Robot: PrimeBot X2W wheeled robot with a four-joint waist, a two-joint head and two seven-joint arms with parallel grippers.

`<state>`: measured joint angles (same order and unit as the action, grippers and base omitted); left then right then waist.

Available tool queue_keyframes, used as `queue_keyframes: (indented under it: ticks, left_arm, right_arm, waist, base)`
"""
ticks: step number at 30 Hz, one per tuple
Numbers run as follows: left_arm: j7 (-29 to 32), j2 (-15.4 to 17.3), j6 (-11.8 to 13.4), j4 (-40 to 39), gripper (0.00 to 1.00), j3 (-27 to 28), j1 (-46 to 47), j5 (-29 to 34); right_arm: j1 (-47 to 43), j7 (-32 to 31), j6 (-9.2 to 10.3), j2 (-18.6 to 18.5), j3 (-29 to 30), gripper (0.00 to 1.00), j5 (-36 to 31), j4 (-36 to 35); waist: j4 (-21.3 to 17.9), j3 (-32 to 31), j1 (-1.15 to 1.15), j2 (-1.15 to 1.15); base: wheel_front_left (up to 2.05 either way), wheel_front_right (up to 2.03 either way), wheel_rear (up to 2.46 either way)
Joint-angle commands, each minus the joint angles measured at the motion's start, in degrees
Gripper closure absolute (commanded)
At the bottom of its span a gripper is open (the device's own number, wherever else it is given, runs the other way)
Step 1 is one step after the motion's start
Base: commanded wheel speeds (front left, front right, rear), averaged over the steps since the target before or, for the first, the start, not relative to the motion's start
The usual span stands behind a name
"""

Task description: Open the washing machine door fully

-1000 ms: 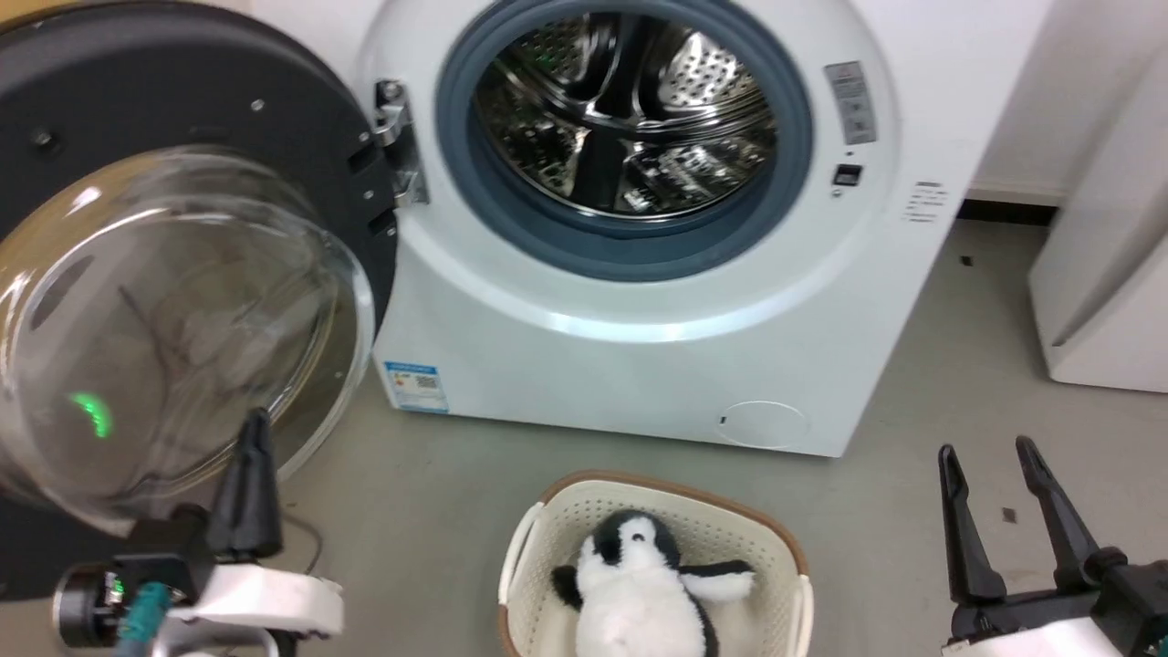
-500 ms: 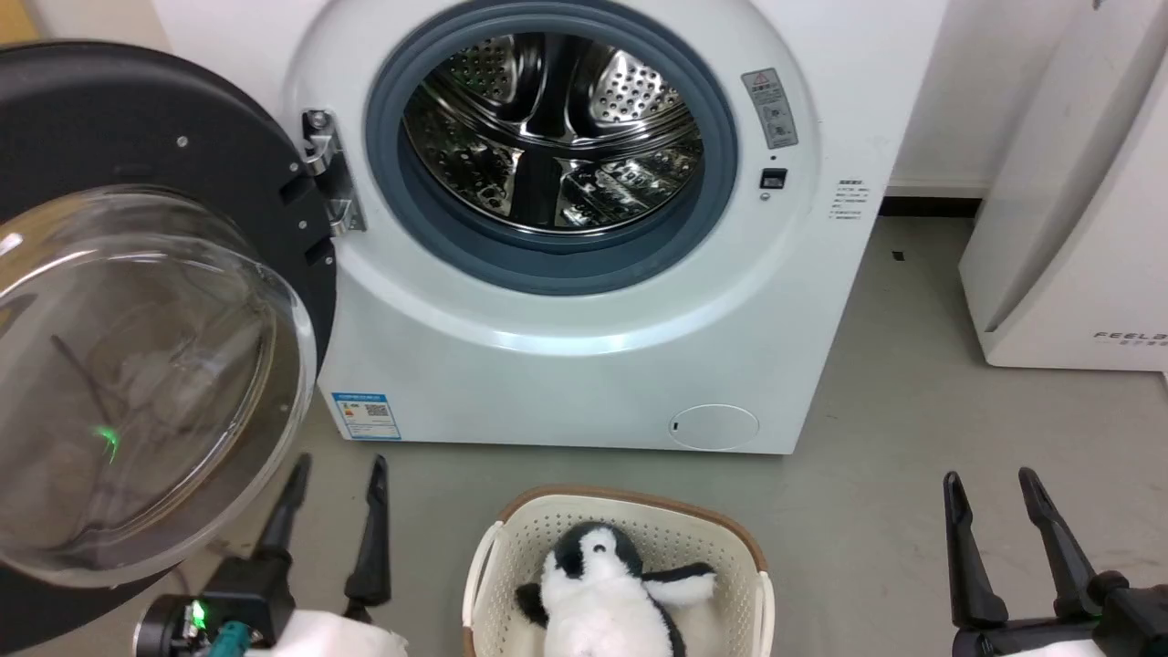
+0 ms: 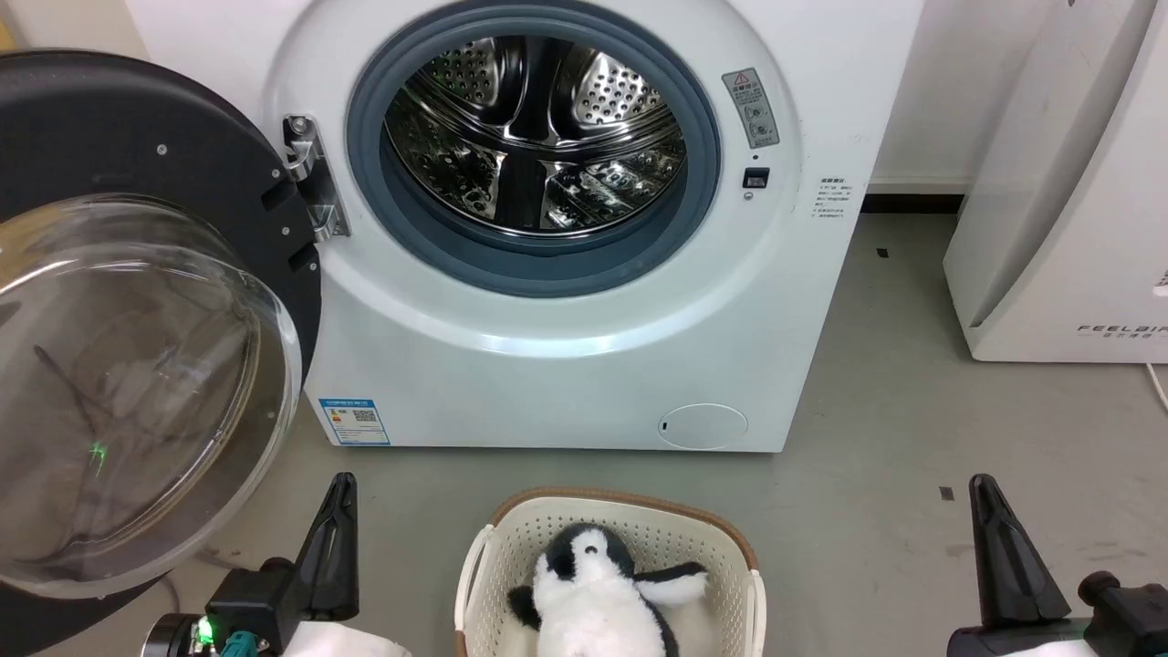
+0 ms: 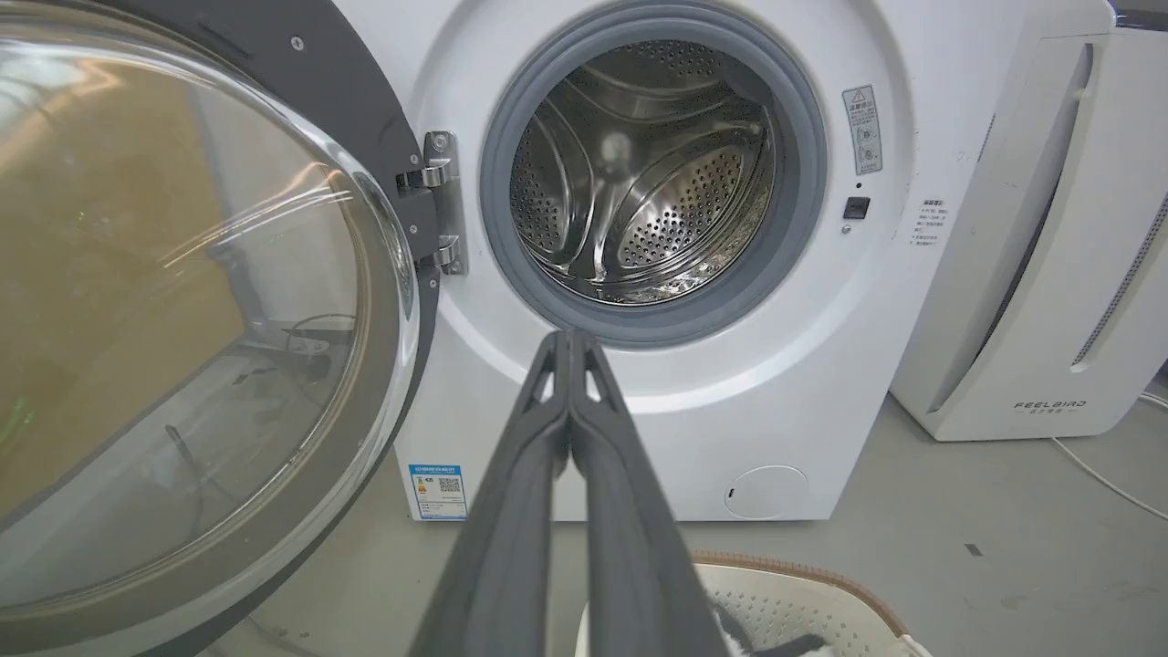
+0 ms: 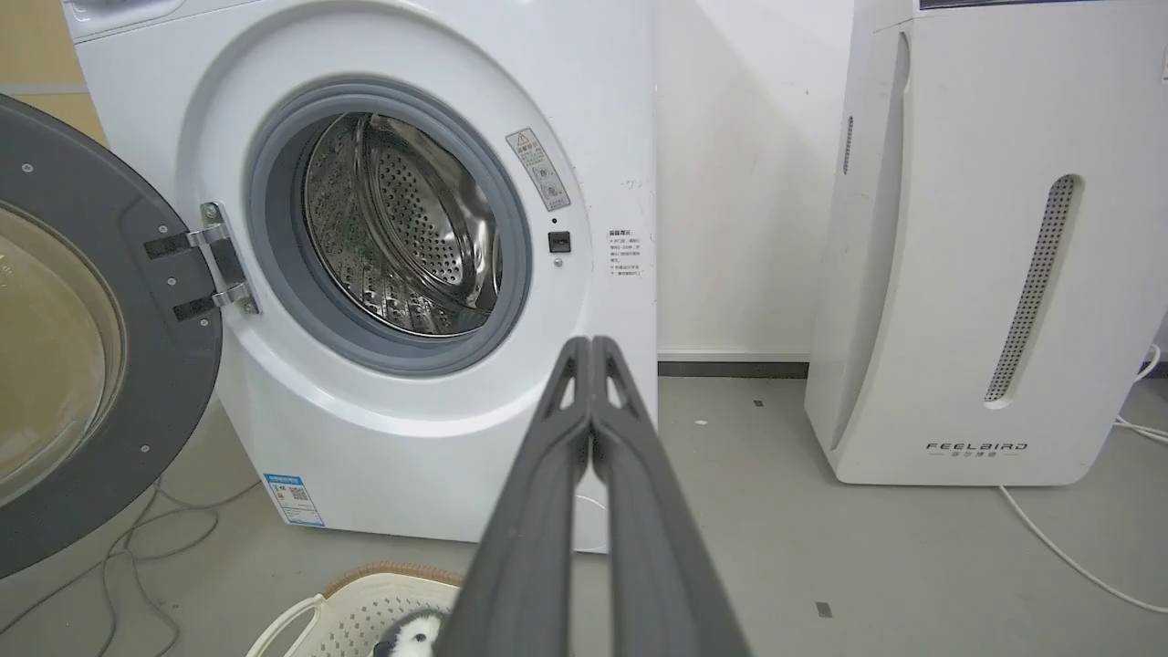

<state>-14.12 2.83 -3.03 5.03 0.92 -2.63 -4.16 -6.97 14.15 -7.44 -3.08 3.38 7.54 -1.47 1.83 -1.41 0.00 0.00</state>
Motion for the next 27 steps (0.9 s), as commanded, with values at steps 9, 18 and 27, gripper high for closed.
queue_keyframes:
  ticks: [9, 18, 27]
  left_arm:
    - [1.21, 0.01, 0.36, -0.56, 1.0, -0.06, 0.31, 0.43]
    - [2.26, 0.01, 0.58, -0.93, 1.0, -0.13, 0.5, 0.74]
    - [3.32, 0.01, 0.8, -1.29, 1.0, -0.2, 0.69, 1.04]
  right_arm:
    - [0.82, -1.18, -0.01, 0.02, -0.35, 1.0, -0.84, 0.18]
    - [1.32, -2.24, -0.01, 0.04, -0.59, 1.0, -1.38, 0.28]
    - [1.82, -3.3, -0.01, 0.05, -0.84, 1.0, -1.93, 0.39]
  waist:
    - [-0.13, 0.1, 0.0, 0.0]
    - [-0.27, 0.21, 0.0, 0.0]
    - [-0.41, 0.32, 0.0, 0.0]
  base:
    - [0.0, 0.0, 0.0]
    - [0.0, 0.0, 0.0]
    - [0.0, 0.0, 0.0]
